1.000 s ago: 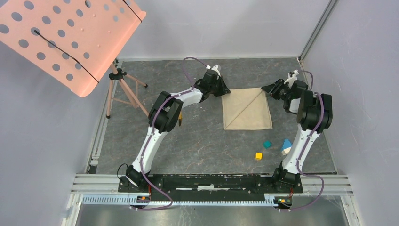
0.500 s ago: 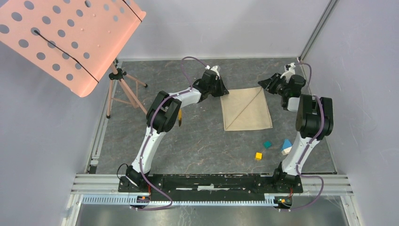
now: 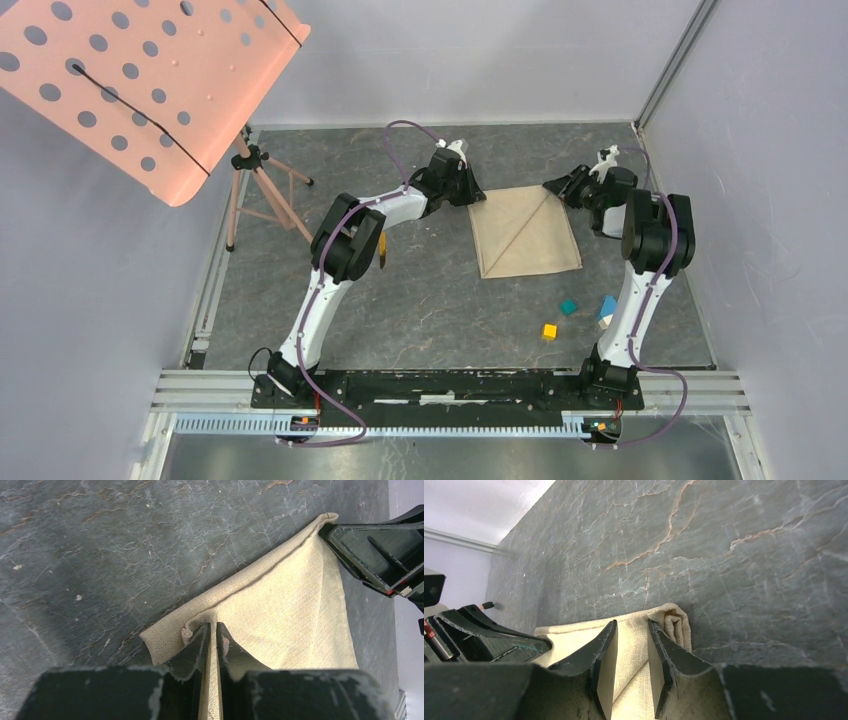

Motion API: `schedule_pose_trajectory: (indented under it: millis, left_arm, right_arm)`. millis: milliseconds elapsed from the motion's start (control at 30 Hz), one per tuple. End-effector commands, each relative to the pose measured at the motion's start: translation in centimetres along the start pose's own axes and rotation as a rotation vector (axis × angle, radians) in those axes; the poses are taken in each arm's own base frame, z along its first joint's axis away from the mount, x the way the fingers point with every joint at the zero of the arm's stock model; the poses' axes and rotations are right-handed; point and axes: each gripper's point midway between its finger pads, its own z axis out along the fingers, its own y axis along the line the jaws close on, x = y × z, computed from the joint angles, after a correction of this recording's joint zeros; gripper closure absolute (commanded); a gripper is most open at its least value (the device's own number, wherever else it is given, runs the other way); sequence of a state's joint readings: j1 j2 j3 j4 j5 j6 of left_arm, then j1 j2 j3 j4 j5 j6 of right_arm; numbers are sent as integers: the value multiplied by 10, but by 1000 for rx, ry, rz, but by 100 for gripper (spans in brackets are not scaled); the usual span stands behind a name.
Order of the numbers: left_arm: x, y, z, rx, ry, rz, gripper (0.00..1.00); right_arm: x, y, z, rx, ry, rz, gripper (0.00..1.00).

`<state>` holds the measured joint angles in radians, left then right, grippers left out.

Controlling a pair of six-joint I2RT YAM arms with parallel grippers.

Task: Fold the napkin into a case and place the utensils inside
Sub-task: Smooth out the upper triangle-folded napkin at the center of the board.

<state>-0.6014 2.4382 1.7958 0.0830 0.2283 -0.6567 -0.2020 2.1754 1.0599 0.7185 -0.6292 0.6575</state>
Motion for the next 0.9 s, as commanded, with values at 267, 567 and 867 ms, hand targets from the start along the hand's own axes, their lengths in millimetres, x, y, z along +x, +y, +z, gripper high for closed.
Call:
schedule_pose_trajectory:
  millis: [267,567,867]
  left_arm:
    - [-8,1,-13,-26,11,42,85]
    - [-27,-22,-20,16,-29,106,83]
    - [-100,-94,-76,122,-225,168,54]
  right_arm:
    - [-43,-34,7,89,-99,5,64]
    - [-64,7,-23,26,-139,-65,62]
    - [-2,77,-66,-6,-40,-174,58]
